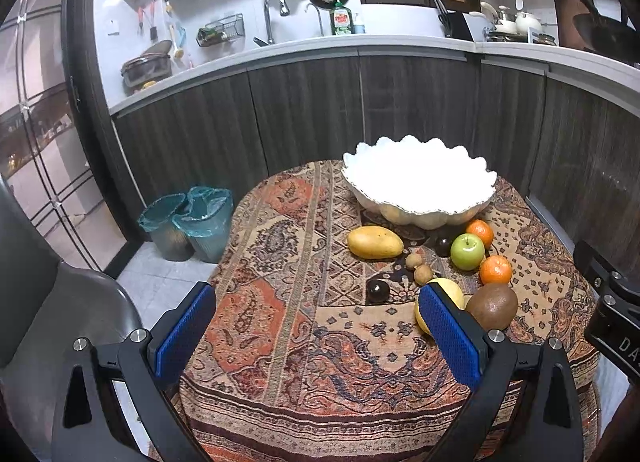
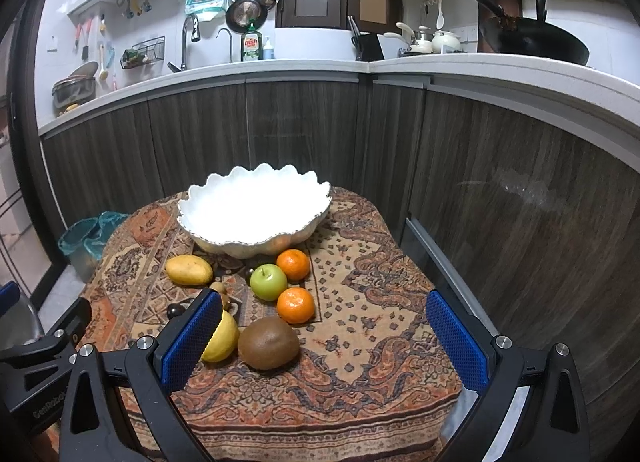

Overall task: Organize fruits
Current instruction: 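Close the right tool on the brown kiwi while the left tool approaches the lemon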

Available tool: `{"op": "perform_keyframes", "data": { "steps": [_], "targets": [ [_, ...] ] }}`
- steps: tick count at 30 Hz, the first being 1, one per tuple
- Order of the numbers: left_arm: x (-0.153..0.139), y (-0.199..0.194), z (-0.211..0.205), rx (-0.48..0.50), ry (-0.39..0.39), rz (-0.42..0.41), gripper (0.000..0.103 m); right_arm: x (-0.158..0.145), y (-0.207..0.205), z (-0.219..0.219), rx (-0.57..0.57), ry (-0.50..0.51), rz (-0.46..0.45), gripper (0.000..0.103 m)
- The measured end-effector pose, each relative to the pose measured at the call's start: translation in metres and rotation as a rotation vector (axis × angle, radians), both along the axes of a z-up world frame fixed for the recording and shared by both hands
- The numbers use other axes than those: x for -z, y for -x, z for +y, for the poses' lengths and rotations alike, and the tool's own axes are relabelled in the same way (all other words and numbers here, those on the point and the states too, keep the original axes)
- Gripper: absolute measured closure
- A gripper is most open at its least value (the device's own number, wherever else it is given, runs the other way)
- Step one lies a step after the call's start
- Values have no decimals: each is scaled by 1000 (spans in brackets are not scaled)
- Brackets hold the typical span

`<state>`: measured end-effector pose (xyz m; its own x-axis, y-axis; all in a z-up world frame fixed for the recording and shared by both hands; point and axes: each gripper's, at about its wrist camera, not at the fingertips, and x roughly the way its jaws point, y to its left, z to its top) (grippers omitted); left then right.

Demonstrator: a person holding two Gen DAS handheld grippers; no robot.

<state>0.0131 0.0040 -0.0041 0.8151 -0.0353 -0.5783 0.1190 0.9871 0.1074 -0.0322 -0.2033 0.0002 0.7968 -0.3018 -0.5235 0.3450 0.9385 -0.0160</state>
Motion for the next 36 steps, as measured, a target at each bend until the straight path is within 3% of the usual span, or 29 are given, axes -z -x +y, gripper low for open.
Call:
{"op": "perform_keyframes", "data": {
  "steps": [18, 27, 36],
  "targets": [
    [56, -48, -6, 19, -2, 124, 0, 44, -49, 7, -37, -6, 118, 0],
    [85, -54, -10, 33, 8, 201, 2, 72, -60, 3, -33, -20, 177, 0],
    [101, -52, -8, 28, 9, 210, 4, 91, -65, 7, -69, -38, 211, 1]
  ]
}}
